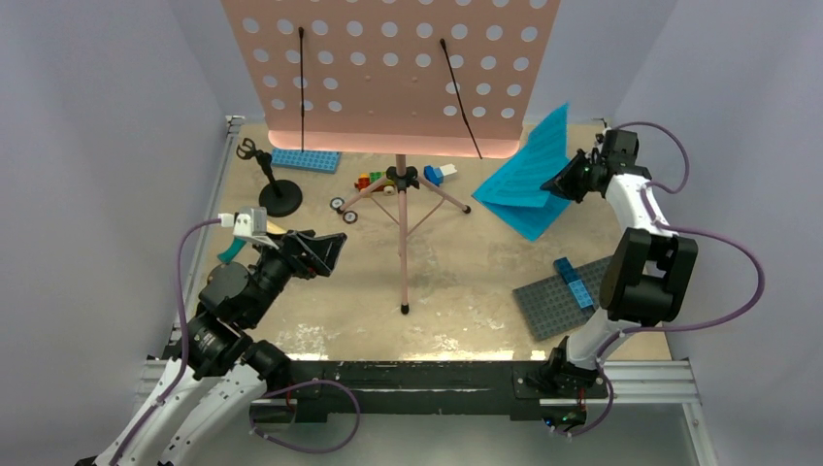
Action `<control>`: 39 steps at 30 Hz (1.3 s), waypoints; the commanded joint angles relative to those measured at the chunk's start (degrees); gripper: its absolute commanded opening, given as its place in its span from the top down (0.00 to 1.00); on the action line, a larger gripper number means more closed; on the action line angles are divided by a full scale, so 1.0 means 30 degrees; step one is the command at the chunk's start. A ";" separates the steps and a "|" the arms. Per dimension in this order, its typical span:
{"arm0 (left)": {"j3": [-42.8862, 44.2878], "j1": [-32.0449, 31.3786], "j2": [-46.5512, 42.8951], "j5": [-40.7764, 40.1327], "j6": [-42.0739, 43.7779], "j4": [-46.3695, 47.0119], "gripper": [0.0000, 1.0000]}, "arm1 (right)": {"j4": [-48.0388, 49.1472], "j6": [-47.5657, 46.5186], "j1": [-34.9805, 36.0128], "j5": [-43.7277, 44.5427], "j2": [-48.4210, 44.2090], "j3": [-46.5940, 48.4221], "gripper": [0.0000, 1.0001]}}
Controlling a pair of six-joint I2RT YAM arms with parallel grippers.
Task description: Pack up the instrument practice props
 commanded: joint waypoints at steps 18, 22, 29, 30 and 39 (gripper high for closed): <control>-0.0842 -0.0018 0.0522 0.0269 -0.0350 0.0657 0.08 | -0.0309 -0.2016 -0.0122 0.2414 0.2995 0.0667 1.00; -0.0898 0.0003 0.0706 0.0253 -0.0352 0.0735 0.08 | -0.0598 -0.2172 -0.0241 0.2851 0.3127 0.0756 0.80; -0.0890 -0.0003 0.0680 0.0210 -0.0379 0.0606 0.06 | -0.1079 -0.2209 -0.0361 0.3656 0.2754 0.0865 0.50; -0.0878 -0.0005 0.0633 0.0184 -0.0381 0.0555 0.06 | -0.1187 -0.2209 -0.0370 0.3744 0.2629 0.0896 0.48; -0.0830 0.0001 0.0294 -0.0128 -0.0261 -0.0361 0.05 | -0.1289 -0.1506 -0.0377 0.3799 -0.0419 0.0562 0.44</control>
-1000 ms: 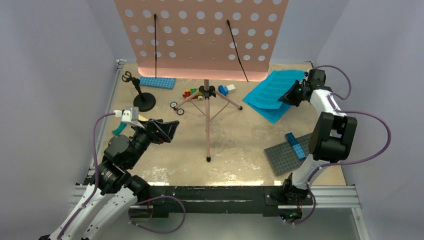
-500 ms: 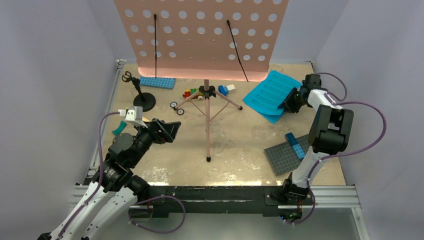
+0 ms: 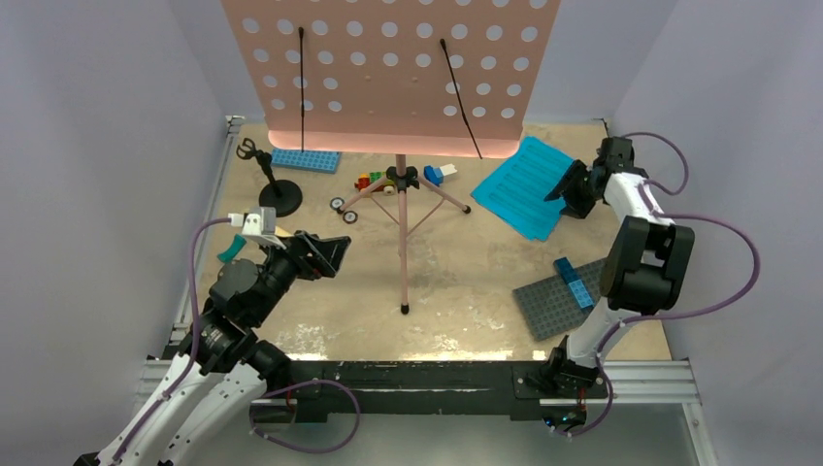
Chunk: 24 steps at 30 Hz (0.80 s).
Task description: Pack up the instrument practice props
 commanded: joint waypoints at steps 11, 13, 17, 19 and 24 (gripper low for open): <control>-0.0253 -0.0017 -0.1576 0.0237 -0.0583 -0.1534 0.01 | 0.3074 0.1843 0.1996 -0.0330 -1.0647 -0.2927 0.44; -0.0147 0.0005 -0.1416 0.0845 -0.0438 -0.1491 0.01 | 0.4325 0.1479 0.3651 0.0378 -1.3252 -0.4178 0.44; 0.0013 -0.0004 -0.0680 0.1666 -0.0718 -0.1227 0.01 | 0.6678 0.0812 0.8249 0.2239 -1.8278 -0.7135 0.44; -0.0064 -0.0016 -0.0305 0.2321 -0.0679 -0.0583 0.01 | 0.7794 0.0558 1.0248 0.2628 -1.9754 -0.8628 0.45; -0.1318 -0.0076 -0.0050 0.4053 0.0578 0.4262 0.02 | 0.9126 -0.1246 1.5606 0.4706 -2.1329 -1.1247 0.46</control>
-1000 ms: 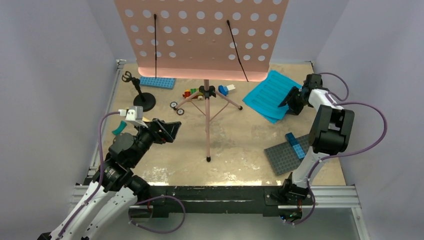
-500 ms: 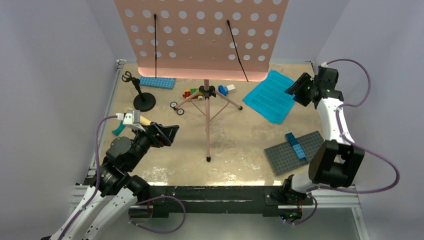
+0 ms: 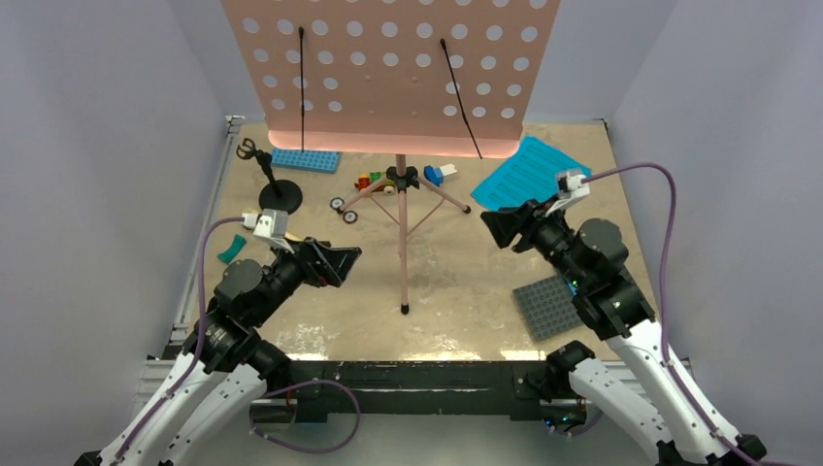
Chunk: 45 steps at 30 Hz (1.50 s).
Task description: Pack up the instrument practice props
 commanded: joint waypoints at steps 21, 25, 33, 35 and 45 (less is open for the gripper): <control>0.1843 -0.0343 1.1830 0.0797 1.1665 2.4133 0.17 | 0.2209 -0.1032 0.4396 0.1076 -0.2569 -0.5452 0.46; 0.3431 -0.0254 1.3586 0.1037 1.1964 2.4247 0.18 | 0.2022 -0.0830 0.4394 0.0858 -0.2886 -0.5774 0.46; 0.5275 -0.0267 1.6286 0.1458 1.1970 2.4847 0.21 | 0.2024 -0.0651 0.4396 0.0210 -0.2743 -0.5654 0.47; 0.5278 -0.0260 1.6690 0.1389 1.1982 2.5276 0.21 | 0.1959 -0.0650 0.4395 0.0137 -0.2771 -0.5627 0.47; 0.5247 -0.0346 1.8315 0.0324 1.2035 2.7622 0.32 | 0.2093 -0.0846 0.4396 0.0184 -0.3063 -0.5945 0.47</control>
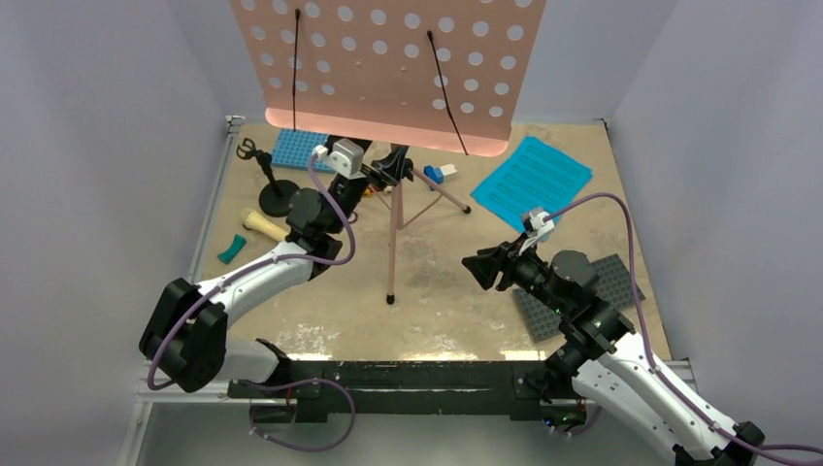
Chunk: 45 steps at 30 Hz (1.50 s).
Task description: Pack up the instrument practice props
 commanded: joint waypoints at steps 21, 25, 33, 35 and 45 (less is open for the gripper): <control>0.2285 -0.0440 0.1861 -0.0347 0.1286 0.3039 0.63 | 0.0374 -0.0155 0.0112 -0.0299 -0.0410 0.0220 0.47; 0.1922 -0.0424 0.1682 -0.0346 0.1271 0.3354 0.75 | 0.0452 -0.0156 0.0107 -0.0439 -0.0312 0.0245 0.47; 0.1353 -0.0441 0.0666 0.0252 0.0784 0.2841 1.00 | 0.1393 -0.0561 0.0108 -0.0693 0.0450 0.0560 0.47; 0.1169 -0.0428 0.0333 0.0539 0.0316 0.2544 1.00 | 0.2179 -0.0932 0.0096 -0.0416 0.0879 0.0786 0.46; 0.0613 -0.0409 -0.0930 0.2129 -0.1244 0.0546 1.00 | 0.4887 -0.0578 0.0087 -0.0128 0.6328 0.5110 0.23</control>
